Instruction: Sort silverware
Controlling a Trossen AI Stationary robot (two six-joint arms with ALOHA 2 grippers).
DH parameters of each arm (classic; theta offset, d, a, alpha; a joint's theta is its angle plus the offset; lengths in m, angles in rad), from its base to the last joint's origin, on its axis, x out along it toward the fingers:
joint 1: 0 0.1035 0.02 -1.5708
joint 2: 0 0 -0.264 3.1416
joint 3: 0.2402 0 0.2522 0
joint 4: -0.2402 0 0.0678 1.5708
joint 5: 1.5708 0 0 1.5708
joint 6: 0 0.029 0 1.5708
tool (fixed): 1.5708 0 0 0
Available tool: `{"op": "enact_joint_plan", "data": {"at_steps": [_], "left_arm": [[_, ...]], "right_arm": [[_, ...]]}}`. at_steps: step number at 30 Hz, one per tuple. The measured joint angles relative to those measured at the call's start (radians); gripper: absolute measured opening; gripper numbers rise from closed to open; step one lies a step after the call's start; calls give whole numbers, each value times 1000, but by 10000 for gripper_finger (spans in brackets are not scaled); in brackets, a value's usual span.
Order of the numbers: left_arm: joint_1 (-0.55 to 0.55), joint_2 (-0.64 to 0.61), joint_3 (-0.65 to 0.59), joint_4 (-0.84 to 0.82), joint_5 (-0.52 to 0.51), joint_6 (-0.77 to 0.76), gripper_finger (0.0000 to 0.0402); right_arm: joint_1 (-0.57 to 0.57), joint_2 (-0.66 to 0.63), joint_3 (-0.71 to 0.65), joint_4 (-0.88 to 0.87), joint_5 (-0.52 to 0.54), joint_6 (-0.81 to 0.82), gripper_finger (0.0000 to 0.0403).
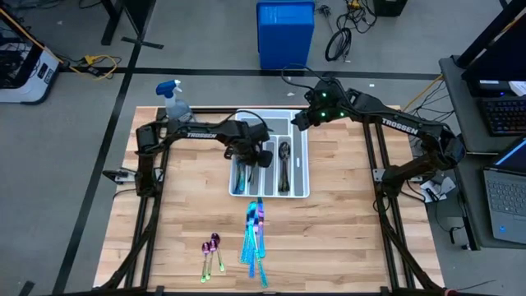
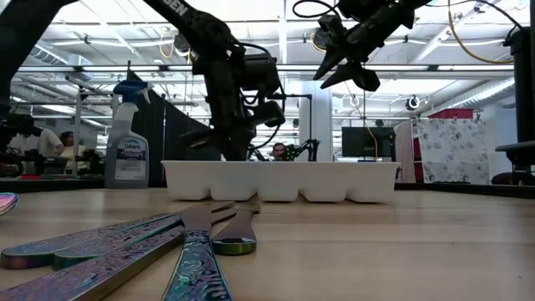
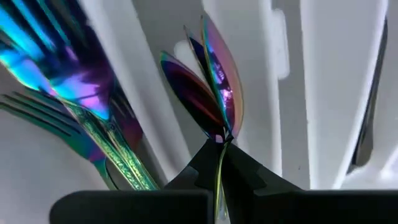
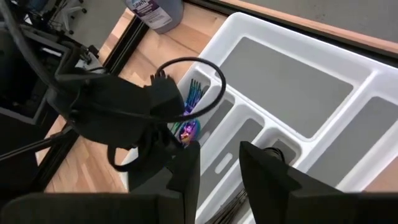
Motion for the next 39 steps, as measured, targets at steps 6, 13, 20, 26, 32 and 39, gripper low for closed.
{"op": "enact_joint_plan", "data": {"at_steps": [6,13,20,26,32,39], "left_arm": [[0,0,0,9,-11,-61,0],[-2,0,0,7,-14,-77,6],[0,0,0,22,-17,-83,82],[5,0,9,13,27,-84,147],[23,-40,113,-83,79,-75,165],[6,-172,196,-320,-1,-51,166]], "right_arm": [[0,0,0,-4,-3,-20,96],[0,0,0,-4,-5,-30,96],[0,0,0,-4,-5,-30,96],[0,0,0,-4,-5,-30,96],[0,0,0,-5,-5,-34,96],[1,0,0,-9,-26,-55,96]]}}
